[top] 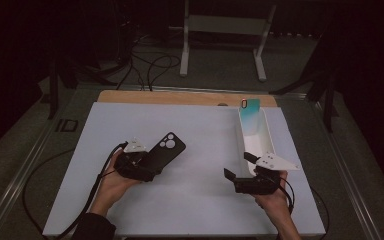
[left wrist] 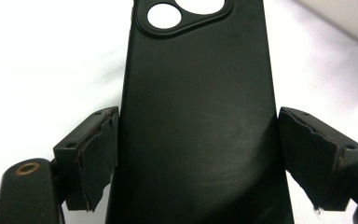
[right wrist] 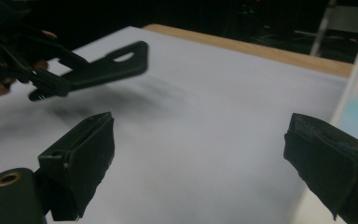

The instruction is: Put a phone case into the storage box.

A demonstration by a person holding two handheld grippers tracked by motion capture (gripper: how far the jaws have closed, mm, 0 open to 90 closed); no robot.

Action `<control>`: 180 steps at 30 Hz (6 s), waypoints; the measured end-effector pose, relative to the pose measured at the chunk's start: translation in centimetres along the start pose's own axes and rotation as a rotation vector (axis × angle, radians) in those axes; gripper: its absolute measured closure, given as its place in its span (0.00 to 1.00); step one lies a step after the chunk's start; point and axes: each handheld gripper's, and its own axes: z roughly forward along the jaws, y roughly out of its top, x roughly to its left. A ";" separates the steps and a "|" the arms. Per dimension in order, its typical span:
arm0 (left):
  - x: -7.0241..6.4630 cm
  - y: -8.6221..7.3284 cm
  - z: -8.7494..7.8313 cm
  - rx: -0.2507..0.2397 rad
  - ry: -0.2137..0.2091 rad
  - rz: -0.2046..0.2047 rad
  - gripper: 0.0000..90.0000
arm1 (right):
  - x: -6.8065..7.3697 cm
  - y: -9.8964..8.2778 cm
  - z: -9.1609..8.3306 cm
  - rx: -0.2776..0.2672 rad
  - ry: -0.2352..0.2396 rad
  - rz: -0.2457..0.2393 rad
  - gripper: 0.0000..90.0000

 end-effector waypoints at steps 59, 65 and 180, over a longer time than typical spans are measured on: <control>-8.3 4.6 1.1 -0.085 -0.136 0.226 0.28 | 4.1 4.4 5.8 0.106 0.278 0.158 0.95; -7.9 4.5 1.0 -0.083 -0.176 0.213 0.25 | 4.3 4.7 5.4 0.109 0.274 0.123 0.95; -7.9 2.7 2.3 -0.102 -0.191 0.209 0.89 | 6.6 7.4 6.7 0.044 0.044 0.090 0.14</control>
